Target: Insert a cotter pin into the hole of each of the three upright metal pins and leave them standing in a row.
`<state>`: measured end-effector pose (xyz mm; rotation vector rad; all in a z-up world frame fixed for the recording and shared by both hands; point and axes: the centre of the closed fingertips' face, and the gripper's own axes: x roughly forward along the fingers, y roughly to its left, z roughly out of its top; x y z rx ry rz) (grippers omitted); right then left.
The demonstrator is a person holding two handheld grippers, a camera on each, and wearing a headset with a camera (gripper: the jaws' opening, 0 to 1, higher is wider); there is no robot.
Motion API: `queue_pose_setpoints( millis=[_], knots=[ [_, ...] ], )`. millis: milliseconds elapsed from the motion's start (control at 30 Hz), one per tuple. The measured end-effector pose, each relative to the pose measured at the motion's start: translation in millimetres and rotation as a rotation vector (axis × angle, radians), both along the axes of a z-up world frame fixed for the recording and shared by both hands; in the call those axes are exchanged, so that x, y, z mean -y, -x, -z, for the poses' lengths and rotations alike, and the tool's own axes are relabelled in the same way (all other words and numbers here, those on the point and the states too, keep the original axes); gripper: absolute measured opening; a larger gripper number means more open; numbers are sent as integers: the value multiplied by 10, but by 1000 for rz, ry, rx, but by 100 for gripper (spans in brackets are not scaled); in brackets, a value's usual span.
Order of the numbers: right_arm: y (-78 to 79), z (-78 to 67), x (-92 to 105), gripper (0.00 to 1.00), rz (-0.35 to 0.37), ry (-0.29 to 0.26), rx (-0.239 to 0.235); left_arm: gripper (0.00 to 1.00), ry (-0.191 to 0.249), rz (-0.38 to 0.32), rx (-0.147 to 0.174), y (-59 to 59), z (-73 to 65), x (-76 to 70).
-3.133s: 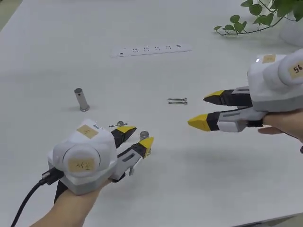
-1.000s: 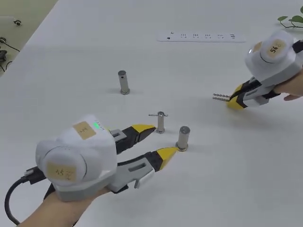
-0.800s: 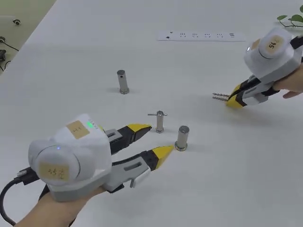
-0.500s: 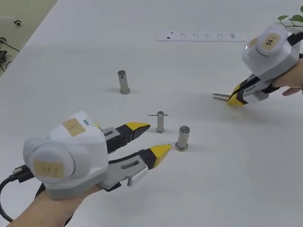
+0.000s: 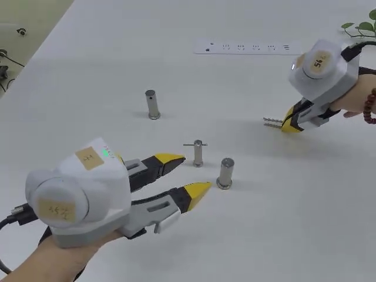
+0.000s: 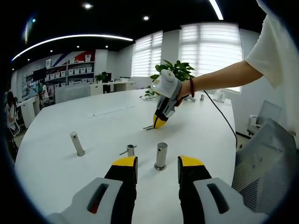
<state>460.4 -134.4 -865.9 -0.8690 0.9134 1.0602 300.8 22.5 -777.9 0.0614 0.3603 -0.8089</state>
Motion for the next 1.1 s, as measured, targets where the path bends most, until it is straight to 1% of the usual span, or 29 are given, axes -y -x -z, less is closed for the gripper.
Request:
queue_pose_setpoints(
  millis=[133,200,267,433,500,800,967,1033,1067,1100],
  knots=[
    [17,-47,13,3,3,0,19,33,-5,4,5,-12,-20,-3],
    [1,-77,15,3,-1,-2,32,33,-7,5,8,-20,-29,-5],
    [22,-123,18,3,-4,-3,48,33,-8,6,6,-29,-39,-8],
    [79,-266,8,3,-25,-6,98,33,9,9,4,-45,-89,2],
    [101,-345,-7,3,-31,-13,123,33,13,13,5,-48,-117,12],
    [298,-705,-152,3,-57,-68,202,33,44,31,9,-45,-248,63],
    [448,-906,-275,3,-84,-99,244,33,67,31,-3,-51,-293,84],
    [499,-959,-316,3,-92,-111,251,31,86,20,-22,-63,-307,88],
    [541,-1000,-351,3,-98,-124,254,30,90,19,-23,-66,-312,90],
    [563,-1023,-371,3,-99,-131,257,30,104,16,-30,-73,-325,94]
  ],
)
